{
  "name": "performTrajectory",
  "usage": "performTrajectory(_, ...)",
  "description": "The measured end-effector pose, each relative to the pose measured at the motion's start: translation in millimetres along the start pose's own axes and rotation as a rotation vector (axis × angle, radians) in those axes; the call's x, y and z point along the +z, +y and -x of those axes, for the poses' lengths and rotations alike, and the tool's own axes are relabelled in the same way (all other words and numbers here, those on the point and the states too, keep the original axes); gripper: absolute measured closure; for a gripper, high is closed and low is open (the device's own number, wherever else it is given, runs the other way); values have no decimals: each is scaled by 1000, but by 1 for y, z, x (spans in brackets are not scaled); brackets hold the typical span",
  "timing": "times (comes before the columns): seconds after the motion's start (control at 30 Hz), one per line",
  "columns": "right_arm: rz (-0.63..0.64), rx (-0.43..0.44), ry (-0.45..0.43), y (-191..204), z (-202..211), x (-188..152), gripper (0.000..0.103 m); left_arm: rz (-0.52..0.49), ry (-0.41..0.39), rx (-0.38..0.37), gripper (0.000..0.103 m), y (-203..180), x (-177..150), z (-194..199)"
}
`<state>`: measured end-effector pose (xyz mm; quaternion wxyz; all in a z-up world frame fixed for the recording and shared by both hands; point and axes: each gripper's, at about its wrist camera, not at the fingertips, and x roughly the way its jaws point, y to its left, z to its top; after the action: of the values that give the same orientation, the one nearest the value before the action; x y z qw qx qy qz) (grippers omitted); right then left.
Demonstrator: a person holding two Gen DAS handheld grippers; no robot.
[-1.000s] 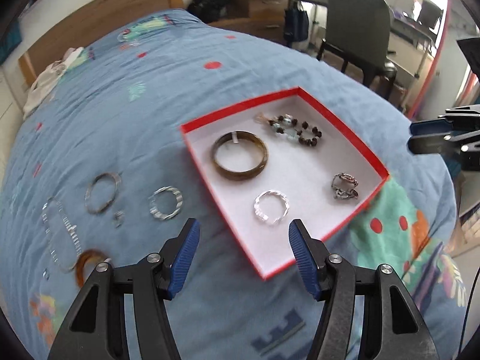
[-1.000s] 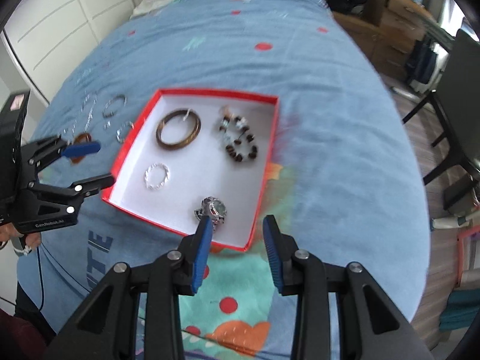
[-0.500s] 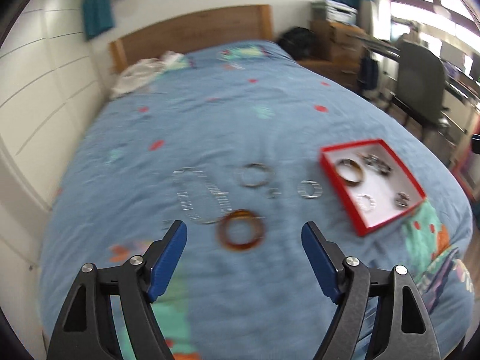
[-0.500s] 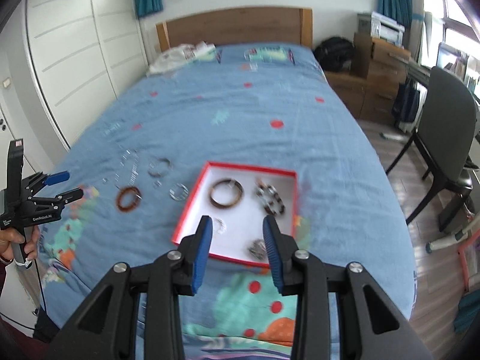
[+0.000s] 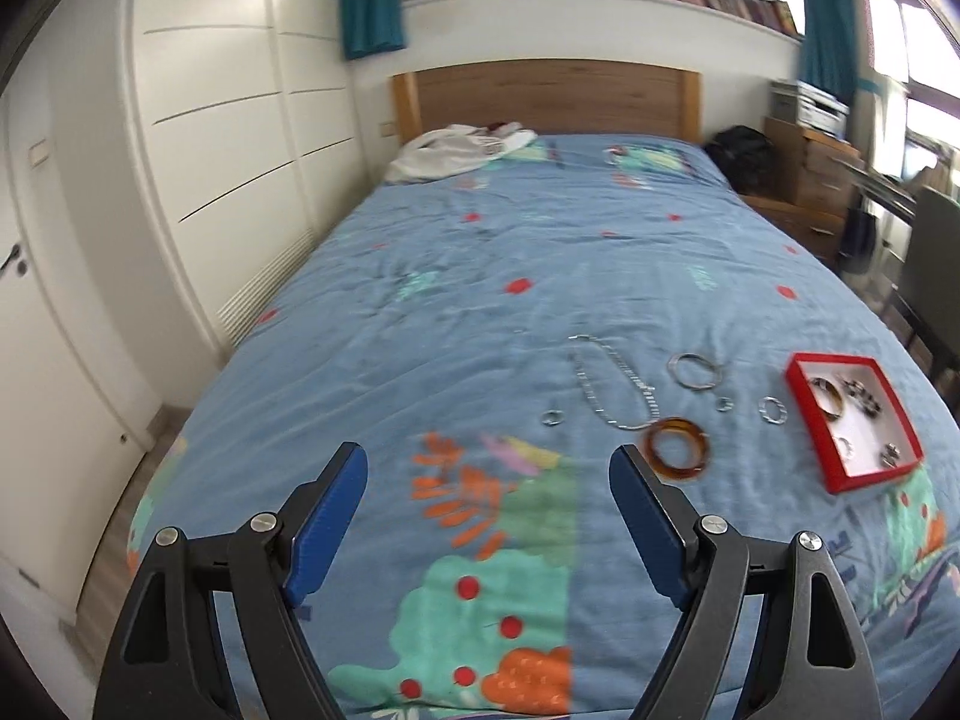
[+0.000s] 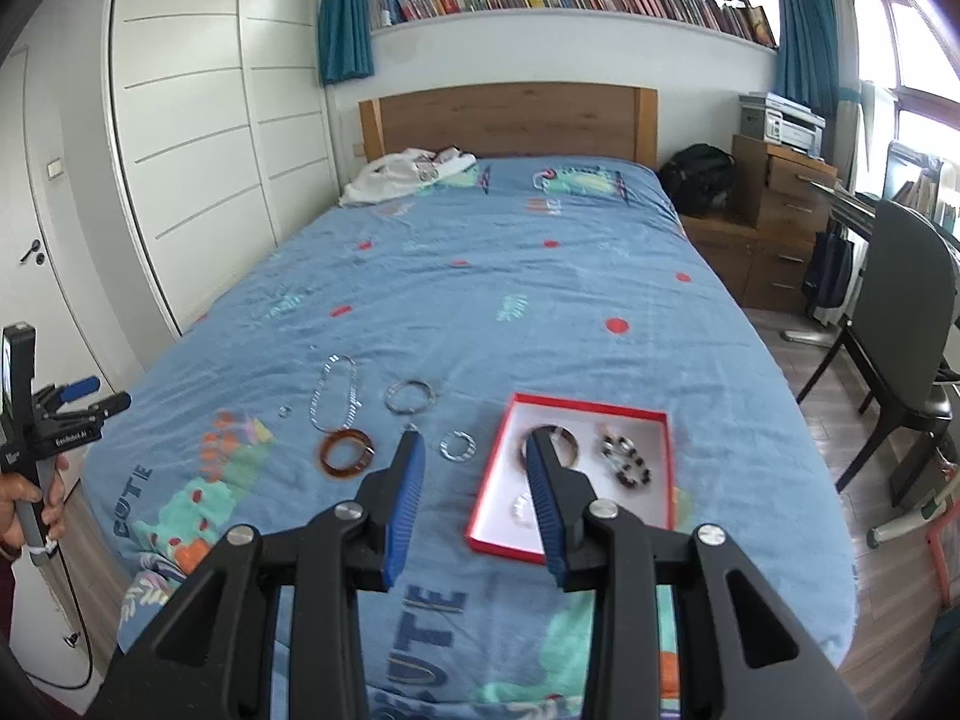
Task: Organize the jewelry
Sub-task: 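Withdraw both tools from the box toward the remaining jewelry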
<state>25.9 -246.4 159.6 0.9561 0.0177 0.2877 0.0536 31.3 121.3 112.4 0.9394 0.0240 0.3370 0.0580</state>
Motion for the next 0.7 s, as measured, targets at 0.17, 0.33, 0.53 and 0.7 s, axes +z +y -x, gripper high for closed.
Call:
performTrajectory(0.17,-2,19,-25,19,-21,-5,69,42,38,40,21,10,-12,-18)
performTrajectory(0.33,-2,40,-15,28,-53,-14,69,59,89,48,21,10,-24,-49)
performTrajectory(0.53,-27,44,35,28,-99,-21,69,88,151,17,21,5,-35,-95)
performTrajectory(0.7,-74,47,85,27,-142,-30,69,70,185,-5,21,-7,-38,-132)
